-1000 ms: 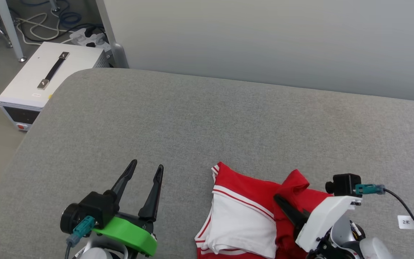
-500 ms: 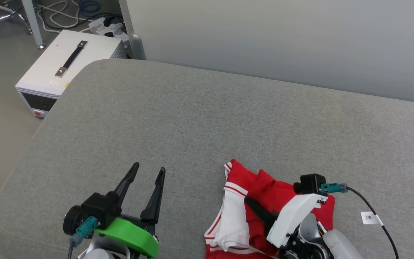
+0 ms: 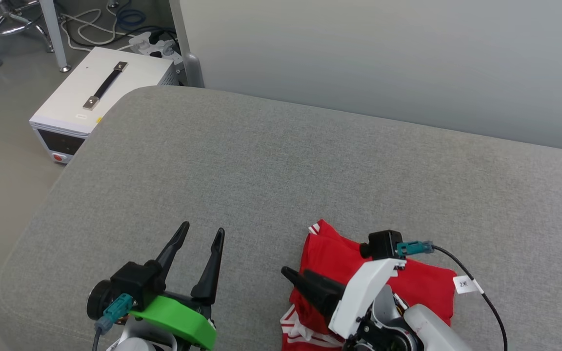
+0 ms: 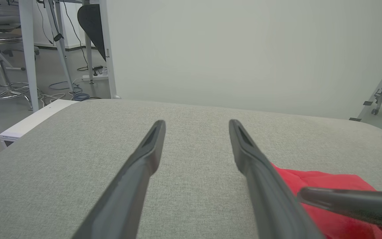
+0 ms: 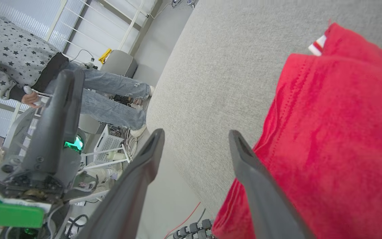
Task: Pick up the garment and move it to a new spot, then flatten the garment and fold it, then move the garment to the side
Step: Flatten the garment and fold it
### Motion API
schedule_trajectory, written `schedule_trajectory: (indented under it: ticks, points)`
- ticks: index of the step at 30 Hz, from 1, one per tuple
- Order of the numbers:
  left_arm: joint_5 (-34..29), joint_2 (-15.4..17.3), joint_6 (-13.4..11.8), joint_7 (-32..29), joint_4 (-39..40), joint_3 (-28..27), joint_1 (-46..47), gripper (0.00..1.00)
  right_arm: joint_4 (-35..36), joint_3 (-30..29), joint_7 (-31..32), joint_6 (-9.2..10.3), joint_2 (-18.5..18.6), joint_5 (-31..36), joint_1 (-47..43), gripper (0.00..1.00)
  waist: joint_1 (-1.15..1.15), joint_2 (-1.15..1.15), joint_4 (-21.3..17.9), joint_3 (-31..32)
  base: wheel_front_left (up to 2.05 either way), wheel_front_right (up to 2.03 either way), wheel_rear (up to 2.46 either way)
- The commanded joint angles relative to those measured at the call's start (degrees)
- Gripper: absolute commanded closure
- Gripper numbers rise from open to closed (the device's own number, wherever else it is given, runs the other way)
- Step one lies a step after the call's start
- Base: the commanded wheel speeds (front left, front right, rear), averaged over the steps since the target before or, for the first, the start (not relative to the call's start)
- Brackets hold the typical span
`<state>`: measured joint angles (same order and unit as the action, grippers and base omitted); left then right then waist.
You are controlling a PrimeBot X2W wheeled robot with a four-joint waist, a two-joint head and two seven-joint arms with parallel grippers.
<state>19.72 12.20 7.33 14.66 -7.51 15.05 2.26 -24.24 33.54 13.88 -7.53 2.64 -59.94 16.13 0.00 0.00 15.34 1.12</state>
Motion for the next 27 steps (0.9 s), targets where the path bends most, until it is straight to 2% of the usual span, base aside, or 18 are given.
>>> schedule_trajectory:
  ticks: [1,4,8,13,21,27]
  points:
    - [0.1,-0.3,0.2,0.3,0.0,0.1,-0.3,0.0,0.6,0.1,-0.5,0.04,0.2,-0.5,1.3,0.0,0.0,0.0,-0.4,0.5,0.0,0.0,0.0]
    - [0.3,-0.4,0.2,0.3,0.2,0.0,-0.6,0.0,1.1,-0.5,-0.7,0.04,0.2,0.6,2.1,0.0,0.0,0.0,-1.1,1.0,0.0,0.0,0.0]
    - [0.5,-0.5,0.2,0.3,0.6,-0.1,-1.0,0.0,1.7,-3.2,-1.2,0.04,1.4,6.7,3.6,0.0,0.0,0.0,-2.3,1.5,0.0,0.0,0.0]
    - [0.7,-0.5,0.2,0.3,1.2,-0.2,-1.5,0.0,4.8,-6.0,-3.7,0.04,7.8,18.5,5.4,0.0,0.0,0.0,-4.6,1.9,0.0,0.0,0.0]
    - [1.2,-1.1,0.2,0.3,2.0,-0.3,-1.3,0.0,11.7,-9.3,-8.4,0.04,18.6,32.5,4.2,0.0,0.0,0.0,-8.0,1.4,0.0,0.0,0.0]
    - [1.2,-1.7,0.2,0.3,2.0,-0.4,-1.3,0.0,16.1,-15.7,-13.6,0.04,22.5,39.2,-1.1,0.0,0.0,0.0,-9.8,1.0,0.0,0.0,0.0]
